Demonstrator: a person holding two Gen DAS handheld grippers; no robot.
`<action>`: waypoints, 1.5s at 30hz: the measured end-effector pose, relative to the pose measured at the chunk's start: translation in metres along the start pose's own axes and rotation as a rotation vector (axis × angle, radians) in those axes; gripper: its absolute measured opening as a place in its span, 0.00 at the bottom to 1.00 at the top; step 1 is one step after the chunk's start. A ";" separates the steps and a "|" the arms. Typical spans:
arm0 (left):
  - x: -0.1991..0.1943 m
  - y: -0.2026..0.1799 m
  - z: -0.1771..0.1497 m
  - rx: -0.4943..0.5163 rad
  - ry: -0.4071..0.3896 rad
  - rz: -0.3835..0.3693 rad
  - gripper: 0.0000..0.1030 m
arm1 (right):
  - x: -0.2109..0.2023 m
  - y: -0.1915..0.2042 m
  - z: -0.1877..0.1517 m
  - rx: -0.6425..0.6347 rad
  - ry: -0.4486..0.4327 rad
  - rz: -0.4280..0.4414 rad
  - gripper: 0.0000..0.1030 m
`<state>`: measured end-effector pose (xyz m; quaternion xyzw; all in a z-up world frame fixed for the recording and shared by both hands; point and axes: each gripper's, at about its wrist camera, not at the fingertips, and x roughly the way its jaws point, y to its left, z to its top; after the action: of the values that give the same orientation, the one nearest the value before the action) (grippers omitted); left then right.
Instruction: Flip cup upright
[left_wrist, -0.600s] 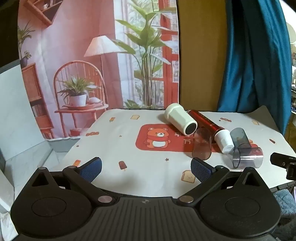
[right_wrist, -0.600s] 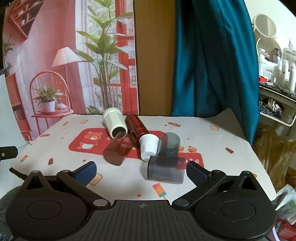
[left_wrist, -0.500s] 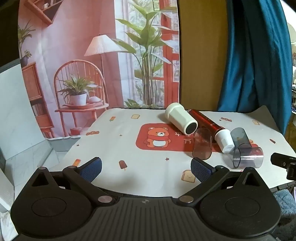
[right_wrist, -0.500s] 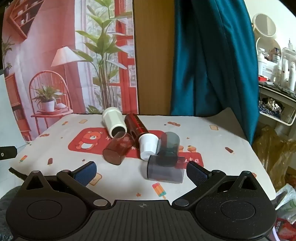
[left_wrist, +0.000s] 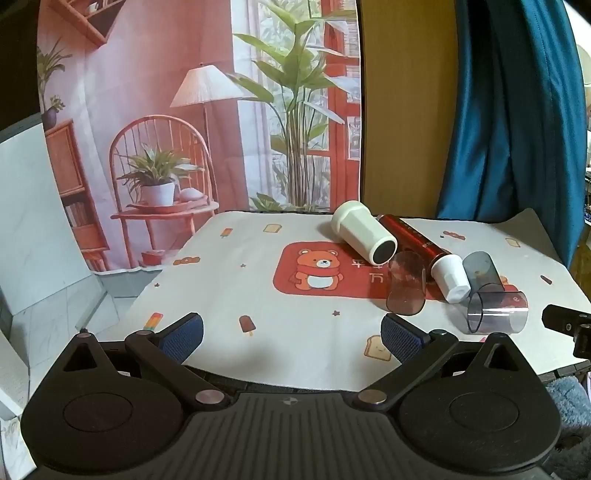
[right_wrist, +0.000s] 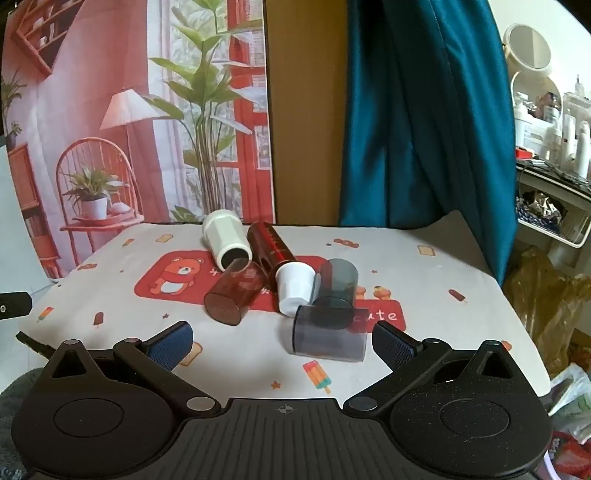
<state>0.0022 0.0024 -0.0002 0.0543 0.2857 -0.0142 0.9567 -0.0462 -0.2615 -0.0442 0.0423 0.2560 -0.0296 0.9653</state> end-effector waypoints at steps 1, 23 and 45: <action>0.000 0.000 0.000 0.001 0.001 0.001 1.00 | 0.000 0.000 0.000 0.001 0.001 0.000 1.00; 0.003 0.001 -0.001 -0.004 0.016 0.010 1.00 | 0.002 -0.001 0.001 0.013 0.017 -0.005 1.00; 0.004 0.002 -0.001 -0.009 0.028 0.018 1.00 | 0.006 -0.003 0.001 0.030 0.029 -0.007 1.00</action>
<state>0.0055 0.0048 -0.0027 0.0526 0.2986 -0.0036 0.9529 -0.0409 -0.2646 -0.0463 0.0562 0.2698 -0.0363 0.9606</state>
